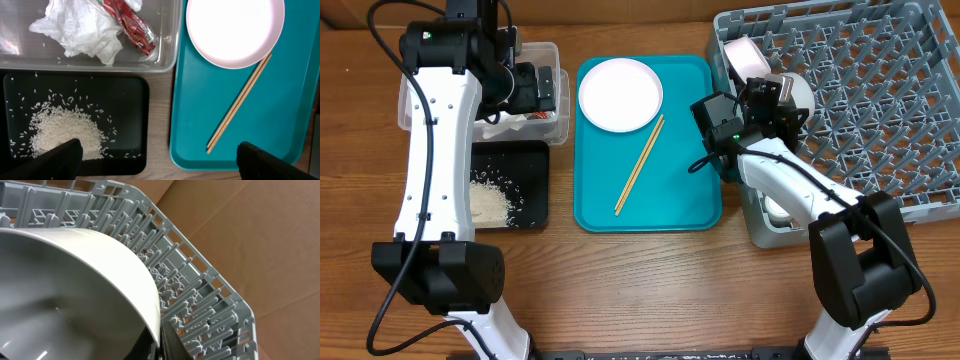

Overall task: Sort waste into correct bins and load items into the dishwasher
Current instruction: 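Set the white bowl upright in the rack and open the right gripper, then move the right gripper left to the edge of the pink plate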

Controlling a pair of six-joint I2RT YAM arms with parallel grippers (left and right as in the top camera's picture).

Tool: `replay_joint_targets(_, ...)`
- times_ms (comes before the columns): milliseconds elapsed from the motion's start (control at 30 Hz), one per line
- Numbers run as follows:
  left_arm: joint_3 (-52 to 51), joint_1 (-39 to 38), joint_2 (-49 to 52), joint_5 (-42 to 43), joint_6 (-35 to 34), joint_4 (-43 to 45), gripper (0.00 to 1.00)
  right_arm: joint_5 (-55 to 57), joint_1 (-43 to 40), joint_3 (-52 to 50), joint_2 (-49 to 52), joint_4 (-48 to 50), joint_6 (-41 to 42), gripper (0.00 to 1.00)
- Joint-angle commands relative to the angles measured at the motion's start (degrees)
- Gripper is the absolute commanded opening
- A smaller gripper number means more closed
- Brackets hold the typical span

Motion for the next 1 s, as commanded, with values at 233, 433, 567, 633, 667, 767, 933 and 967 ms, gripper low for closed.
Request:
replay_joint_targets(233, 0.5, -0.2, -0.3, -0.4, 1.1, 0.2, 1.0, -3.9, 1.9, -0.3, 1.0, -3.9, -0.4, 0.15)
replay_joint_targets(433, 0.5, -0.2, -0.3, -0.4, 1.1, 0.2, 1.0, -4.9, 5.2, -0.2, 1.0, -6.5, -0.4, 0.33)
replay_joint_targets(567, 0.5, -0.2, -0.3, -0.4, 1.1, 0.2, 1.0, -4.9, 7.7, -0.1, 0.8, -7.4, -0.4, 0.45)
replay_joint_targets(633, 0.5, -0.2, -0.3, -0.4, 1.1, 0.2, 1.0, -5.2, 8.9, -0.1, 0.4, -8.0, -0.4, 0.52)
replay_joint_targets(667, 0.5, -0.2, -0.3, -0.4, 1.1, 0.2, 1.0, -5.7, 9.3, 0.1, 0.1, -8.3, -0.4, 0.54)
replay_joint_targets(767, 0.5, -0.2, -0.3, -0.4, 1.1, 0.2, 1.0, -9.0, 10.0, 1.8, -0.9, -10.3, -0.4, 0.59)
replay_joint_targets(933, 0.5, -0.2, -0.3, -0.4, 1.1, 0.2, 1.0, -19.8, 10.2, 7.6, -2.0, -15.2, -1.3, 0.68)
replay_joint_targets(967, 0.5, -0.2, -0.3, -0.4, 1.1, 0.2, 1.0, -22.7, 10.2, 8.6, -2.1, -15.7, -2.5, 0.72)
